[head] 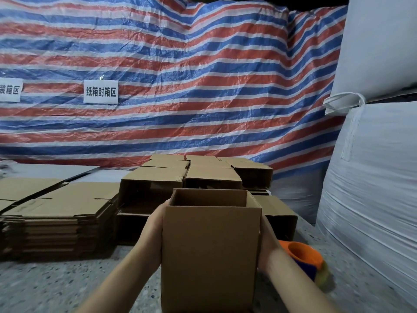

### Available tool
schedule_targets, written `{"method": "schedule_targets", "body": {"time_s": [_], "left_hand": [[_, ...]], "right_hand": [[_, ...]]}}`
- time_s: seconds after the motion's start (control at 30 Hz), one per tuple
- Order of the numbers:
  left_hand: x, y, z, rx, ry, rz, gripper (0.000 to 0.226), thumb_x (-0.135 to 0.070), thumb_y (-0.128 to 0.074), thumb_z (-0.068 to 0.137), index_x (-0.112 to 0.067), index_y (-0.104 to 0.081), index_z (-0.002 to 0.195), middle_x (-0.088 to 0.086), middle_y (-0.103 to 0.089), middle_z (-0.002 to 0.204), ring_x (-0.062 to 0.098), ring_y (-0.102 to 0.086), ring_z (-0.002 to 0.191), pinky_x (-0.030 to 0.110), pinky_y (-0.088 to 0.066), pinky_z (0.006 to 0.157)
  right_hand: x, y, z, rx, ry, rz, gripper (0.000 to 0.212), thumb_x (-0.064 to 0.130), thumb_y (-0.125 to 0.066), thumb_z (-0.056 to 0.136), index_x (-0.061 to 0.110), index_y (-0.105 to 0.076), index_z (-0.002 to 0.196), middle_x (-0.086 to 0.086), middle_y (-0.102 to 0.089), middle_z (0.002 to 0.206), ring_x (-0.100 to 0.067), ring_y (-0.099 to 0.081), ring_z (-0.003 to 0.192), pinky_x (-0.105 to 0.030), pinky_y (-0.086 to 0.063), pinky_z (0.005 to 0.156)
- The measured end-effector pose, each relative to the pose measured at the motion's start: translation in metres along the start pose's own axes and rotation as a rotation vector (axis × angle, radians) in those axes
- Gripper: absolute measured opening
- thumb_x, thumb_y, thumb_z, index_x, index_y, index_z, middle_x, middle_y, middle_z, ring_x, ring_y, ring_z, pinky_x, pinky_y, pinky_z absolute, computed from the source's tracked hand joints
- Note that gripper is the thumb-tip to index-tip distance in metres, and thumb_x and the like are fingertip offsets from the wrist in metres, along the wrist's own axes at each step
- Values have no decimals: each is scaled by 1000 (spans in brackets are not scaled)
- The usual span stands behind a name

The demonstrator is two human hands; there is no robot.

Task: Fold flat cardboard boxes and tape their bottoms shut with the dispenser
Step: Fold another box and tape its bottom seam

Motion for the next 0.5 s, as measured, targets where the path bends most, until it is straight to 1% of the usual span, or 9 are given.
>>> {"method": "schedule_targets", "body": {"time_s": [0.03, 0.1, 0.2, 0.27, 0.33, 0.37, 0.43, 0.47, 0.5], "left_hand": [[-4, 0, -4, -5, -20, -37, 43, -17, -54, 98, -29, -76, 63, 4, -72, 64, 15, -68, 50, 23, -50, 41], [-3, 2, -3, -9, -29, -25, 41, -18, -53, 99, -30, -76, 67, 5, -73, 66, 15, -68, 51, 24, -50, 41], [1, 4, -1, -34, 8, -42, 28, -15, -56, 97, -18, -76, 77, 8, -73, 67, 18, -68, 50, 25, -50, 40], [3, 4, -1, -45, 23, -69, 30, -12, -57, 96, -18, -75, 72, 8, -72, 64, 17, -67, 47, 24, -49, 38], [3, 3, -1, -43, 25, -73, 38, -14, -56, 96, -19, -75, 63, 7, -71, 62, 16, -66, 46, 24, -49, 38], [3, 2, -3, -42, 36, -77, 37, -16, -58, 94, -19, -76, 62, 7, -71, 61, 16, -66, 46, 24, -49, 38], [6, 2, -3, -41, 73, -88, 24, -24, -64, 91, -17, -78, 73, 8, -71, 63, 17, -66, 47, 24, -49, 39], [7, 2, -1, -40, 87, -76, 15, -25, -65, 90, -16, -77, 87, 9, -72, 66, 18, -67, 48, 24, -50, 39], [7, 3, 1, -35, 93, -63, 13, -23, -64, 91, -18, -73, 100, 10, -73, 71, 18, -68, 51, 25, -51, 41]], "right_hand": [[0, 0, 2, 25, 7, 32, 60, 32, -41, 105, 11, -73, 58, -8, -69, 59, -16, -67, 48, -24, -54, 43], [-1, -2, 2, 72, 7, 32, 57, 45, -47, 98, 10, -76, 64, -10, -70, 67, -20, -69, 56, -29, -57, 51], [-4, 2, 6, 69, 32, 35, 58, 55, -46, 97, 13, -80, 75, -12, -73, 80, -23, -72, 67, -34, -59, 60], [-4, -2, 4, 75, 47, 53, 56, 55, -48, 96, 15, -81, 74, -12, -73, 79, -22, -72, 66, -32, -58, 57], [0, -3, 5, 68, 93, 51, 51, 50, -51, 91, 16, -79, 66, -11, -72, 73, -19, -71, 60, -28, -56, 52], [1, -4, 5, 70, 105, 52, 51, 49, -51, 91, 16, -79, 64, -10, -72, 71, -18, -71, 59, -28, -56, 51], [-1, -2, 7, 53, 87, 65, 52, 51, -51, 92, 17, -80, 65, -9, -74, 71, -18, -72, 59, -28, -56, 50], [-2, 1, 8, 35, 83, 58, 53, 51, -51, 93, 17, -81, 65, -9, -74, 71, -18, -72, 59, -28, -56, 50], [-3, 3, 9, 21, 75, 57, 55, 51, -49, 95, 17, -81, 66, -9, -75, 72, -19, -73, 60, -28, -56, 50]]}}
Point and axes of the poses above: each hand's wrist, its own z-axis towards the middle knuckle, its own y-axis out of the back of the hand, x = y × z, the point moved 8 cm from there along z, towards the middle knuckle
